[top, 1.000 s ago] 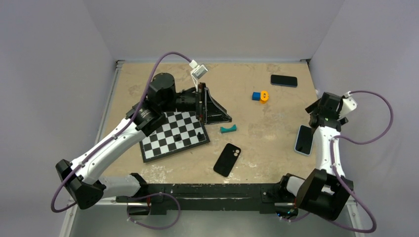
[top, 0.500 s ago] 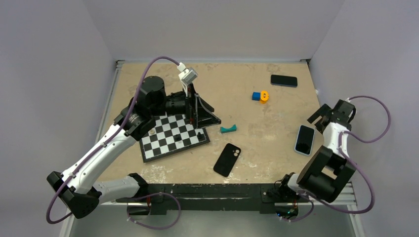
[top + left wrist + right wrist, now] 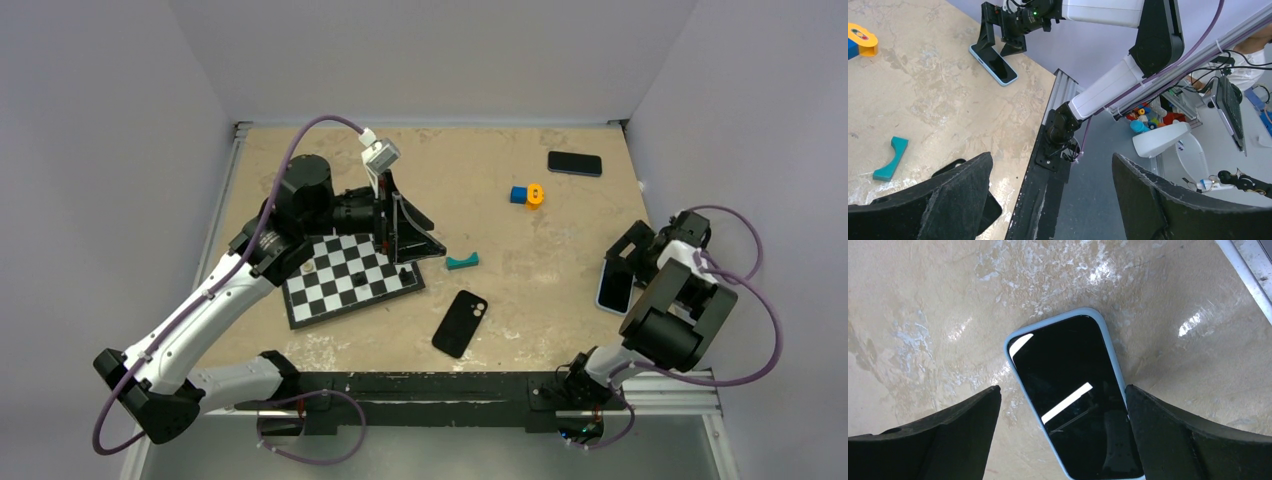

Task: Take the phone out of the phone case
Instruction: Adjust the phone at the center of the board.

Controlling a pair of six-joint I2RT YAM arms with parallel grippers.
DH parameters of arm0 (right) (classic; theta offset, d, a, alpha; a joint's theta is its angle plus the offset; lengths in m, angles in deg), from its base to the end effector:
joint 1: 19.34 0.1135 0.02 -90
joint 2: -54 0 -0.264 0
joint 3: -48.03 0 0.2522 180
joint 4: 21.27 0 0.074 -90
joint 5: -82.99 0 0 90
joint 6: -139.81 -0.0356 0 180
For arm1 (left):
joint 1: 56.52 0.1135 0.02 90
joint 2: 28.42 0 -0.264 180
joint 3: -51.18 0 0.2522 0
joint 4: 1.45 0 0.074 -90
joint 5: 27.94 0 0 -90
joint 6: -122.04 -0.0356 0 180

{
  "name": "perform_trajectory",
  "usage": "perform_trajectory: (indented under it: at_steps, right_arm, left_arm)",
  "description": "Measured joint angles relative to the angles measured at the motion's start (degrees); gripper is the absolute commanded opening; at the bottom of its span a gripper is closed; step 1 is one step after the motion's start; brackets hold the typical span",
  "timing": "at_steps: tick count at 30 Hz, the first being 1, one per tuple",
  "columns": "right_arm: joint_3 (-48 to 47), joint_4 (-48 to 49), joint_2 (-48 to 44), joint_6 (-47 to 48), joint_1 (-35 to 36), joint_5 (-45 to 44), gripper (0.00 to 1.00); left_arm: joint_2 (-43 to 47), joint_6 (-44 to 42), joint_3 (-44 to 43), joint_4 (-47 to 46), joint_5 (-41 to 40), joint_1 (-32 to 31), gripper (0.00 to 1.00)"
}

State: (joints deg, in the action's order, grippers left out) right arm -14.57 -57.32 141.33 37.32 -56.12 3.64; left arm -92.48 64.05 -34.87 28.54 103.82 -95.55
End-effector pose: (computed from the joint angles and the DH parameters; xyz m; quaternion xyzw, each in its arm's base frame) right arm 0.2362 -0.1684 0.1766 0.3803 0.8856 0.0350 0.2644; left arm 0.1699 -0.1683 0.4313 0.2766 0.6895 -0.5751 0.3426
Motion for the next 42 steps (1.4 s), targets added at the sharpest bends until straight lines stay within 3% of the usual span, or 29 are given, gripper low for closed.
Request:
perform_trajectory:
  at_steps: [21, 32, 42]
  right_arm:
    - [4.3, 2.7, -1.6, -1.2, 3.1, 9.4, 0.99]
    - [3.6, 0.0, -1.6, -5.6, -1.9, 2.3, 0.98]
    - [12.3, 0.7, -11.2, -13.3, 4.7, 5.5, 0.98]
  left_arm:
    - [0.1, -0.1, 0.0, 0.2, 0.5, 0.0, 0.93]
    - [0.1, -0.2, 0.0, 0.3, 0.5, 0.0, 0.93]
    - [0.0, -0.2, 0.0, 1.0, 0.5, 0.0, 0.93]
